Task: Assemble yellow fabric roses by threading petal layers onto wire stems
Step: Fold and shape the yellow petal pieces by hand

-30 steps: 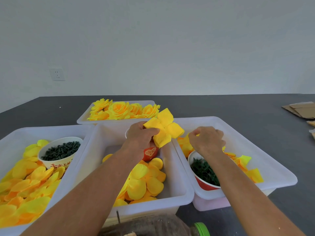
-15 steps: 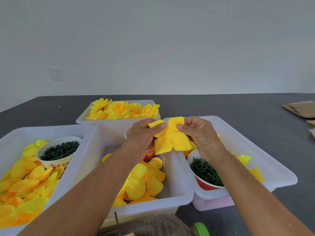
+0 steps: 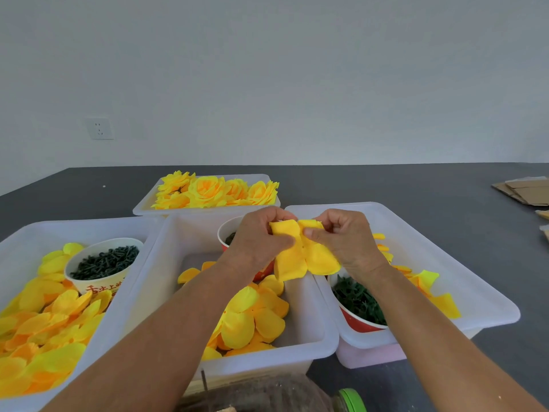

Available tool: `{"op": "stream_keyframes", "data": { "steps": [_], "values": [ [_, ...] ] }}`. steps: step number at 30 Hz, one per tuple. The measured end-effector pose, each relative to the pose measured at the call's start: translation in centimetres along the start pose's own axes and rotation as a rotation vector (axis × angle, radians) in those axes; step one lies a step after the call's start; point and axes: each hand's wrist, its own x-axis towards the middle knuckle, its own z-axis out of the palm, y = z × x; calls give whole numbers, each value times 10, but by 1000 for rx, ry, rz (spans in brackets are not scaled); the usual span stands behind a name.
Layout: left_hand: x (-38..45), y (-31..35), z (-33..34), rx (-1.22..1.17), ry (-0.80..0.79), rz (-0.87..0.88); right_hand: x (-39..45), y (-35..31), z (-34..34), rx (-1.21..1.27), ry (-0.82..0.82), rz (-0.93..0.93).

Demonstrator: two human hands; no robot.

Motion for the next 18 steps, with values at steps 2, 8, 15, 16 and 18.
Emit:
{"op": "stream_keyframes", "data": {
  "steps": [2, 8, 15, 16, 18],
  "values": [
    [-1, 0, 1, -17, 10, -29, -2, -2, 1, -13, -50, -94],
    [-1, 1, -1, -123, 54, 1, -3, -8, 1, 344, -139, 173],
    [-2, 4, -5, -85, 94, 126, -2, -9, -1, 523, -153, 261],
    [-2, 4, -4, -69, 87, 137, -2, -9, -1, 501, -109, 230],
    [-2, 3, -3, -59, 68, 148, -3, -7, 0, 405, -35, 160]
  ]
}}
